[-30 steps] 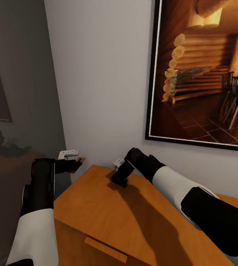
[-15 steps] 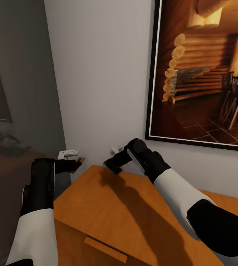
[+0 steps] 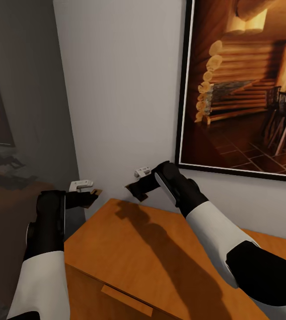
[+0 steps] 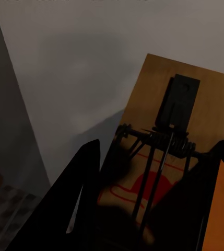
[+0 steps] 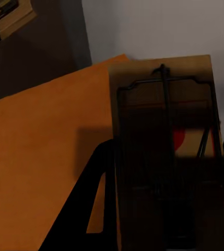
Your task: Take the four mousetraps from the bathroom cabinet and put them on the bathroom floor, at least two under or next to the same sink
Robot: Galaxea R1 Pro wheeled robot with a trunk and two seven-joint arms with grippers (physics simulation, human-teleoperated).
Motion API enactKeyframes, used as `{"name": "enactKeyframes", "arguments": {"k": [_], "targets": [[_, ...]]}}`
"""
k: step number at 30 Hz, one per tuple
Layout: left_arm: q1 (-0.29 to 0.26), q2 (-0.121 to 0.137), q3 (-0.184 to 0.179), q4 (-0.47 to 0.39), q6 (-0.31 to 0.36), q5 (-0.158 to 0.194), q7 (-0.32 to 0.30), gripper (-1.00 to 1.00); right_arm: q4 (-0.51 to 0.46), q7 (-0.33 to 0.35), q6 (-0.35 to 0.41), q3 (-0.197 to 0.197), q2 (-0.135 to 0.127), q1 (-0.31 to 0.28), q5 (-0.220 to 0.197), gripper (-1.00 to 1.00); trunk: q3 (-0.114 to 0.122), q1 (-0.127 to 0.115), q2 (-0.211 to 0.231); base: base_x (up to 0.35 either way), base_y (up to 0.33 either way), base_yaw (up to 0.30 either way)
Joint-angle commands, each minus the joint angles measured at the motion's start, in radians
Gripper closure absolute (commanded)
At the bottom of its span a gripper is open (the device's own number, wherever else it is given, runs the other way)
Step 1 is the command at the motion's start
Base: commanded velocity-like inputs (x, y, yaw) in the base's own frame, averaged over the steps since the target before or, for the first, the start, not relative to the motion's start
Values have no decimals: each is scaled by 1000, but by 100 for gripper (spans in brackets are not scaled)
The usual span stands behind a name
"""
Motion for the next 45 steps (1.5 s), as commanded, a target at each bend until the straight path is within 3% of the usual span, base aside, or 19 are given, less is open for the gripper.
{"name": "enactKeyframes", "arguments": {"k": [1, 25, 34, 45], "targets": [[-1, -1, 2, -1, 2, -10, -10, 100, 1, -5, 6, 0, 0, -1, -9, 100, -1, 0, -1, 0, 0, 0], [-1, 0, 3, -8, 9, -12, -10, 100, 0, -14, 6, 5, 0, -1, 14, 100, -1, 0, -1, 0, 0, 0], [-1, 1, 1, -8, 8, -13, -10, 100, 0, -16, 6, 0, 0, -1, 68, 100, -1, 0, -1, 0, 0, 0], [-1, 1, -1, -8, 8, -22, -10, 100, 1, -16, 6, -3, 0, -1, 90, 100, -1, 0, -1, 0, 0, 0]]}}
